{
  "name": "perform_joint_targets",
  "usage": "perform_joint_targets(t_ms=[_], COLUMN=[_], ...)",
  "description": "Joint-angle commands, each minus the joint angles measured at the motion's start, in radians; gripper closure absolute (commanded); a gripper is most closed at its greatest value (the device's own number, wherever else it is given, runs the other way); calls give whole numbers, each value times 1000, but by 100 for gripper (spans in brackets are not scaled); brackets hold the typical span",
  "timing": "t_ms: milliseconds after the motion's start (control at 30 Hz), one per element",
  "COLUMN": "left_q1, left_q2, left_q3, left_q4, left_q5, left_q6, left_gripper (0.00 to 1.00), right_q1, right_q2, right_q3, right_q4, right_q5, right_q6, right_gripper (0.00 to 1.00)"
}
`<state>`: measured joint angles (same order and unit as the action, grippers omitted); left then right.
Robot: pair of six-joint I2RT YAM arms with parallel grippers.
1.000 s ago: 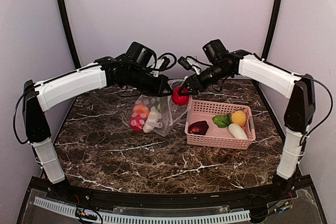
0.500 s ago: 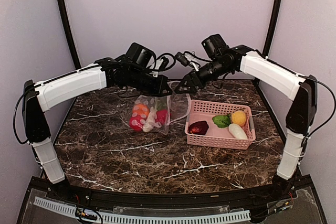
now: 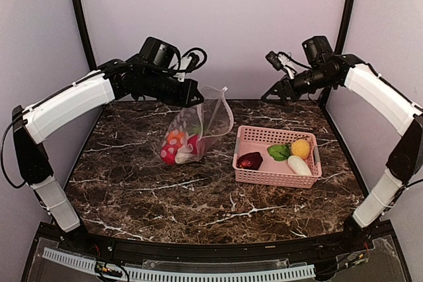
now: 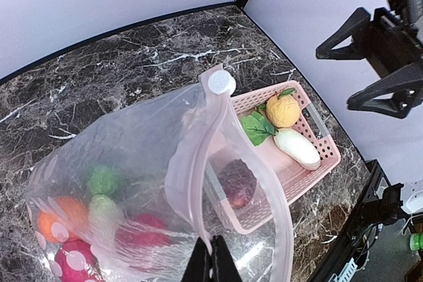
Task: Place the food in the zip-top bag and seal the zipper
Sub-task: Place the fake fruit in the zipper food storage bag, then pick up the fake vegetable from the bin.
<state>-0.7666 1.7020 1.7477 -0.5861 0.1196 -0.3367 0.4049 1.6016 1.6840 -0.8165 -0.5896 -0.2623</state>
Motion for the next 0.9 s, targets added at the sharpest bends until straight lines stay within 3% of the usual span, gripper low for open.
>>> perform_joint_targets(t_ms=[0,400,867], left_q1=[6,0,0], left_q2=[49,65,70], left_q3=[33,32,-4], left_q4=[-92,-48,-20], left_q5=[76,109,101], left_q6=[12,-3,11], left_gripper=[99,99,99], right_q1=[-29,-54,-62], right_q2=[-31,-108,-42], right_q3=[-103,-338,-471], right_q4=[-53,-151,-194], right_q5=[108,302,450], right_q6=[-89,-191,-143], right_gripper=[29,30,36])
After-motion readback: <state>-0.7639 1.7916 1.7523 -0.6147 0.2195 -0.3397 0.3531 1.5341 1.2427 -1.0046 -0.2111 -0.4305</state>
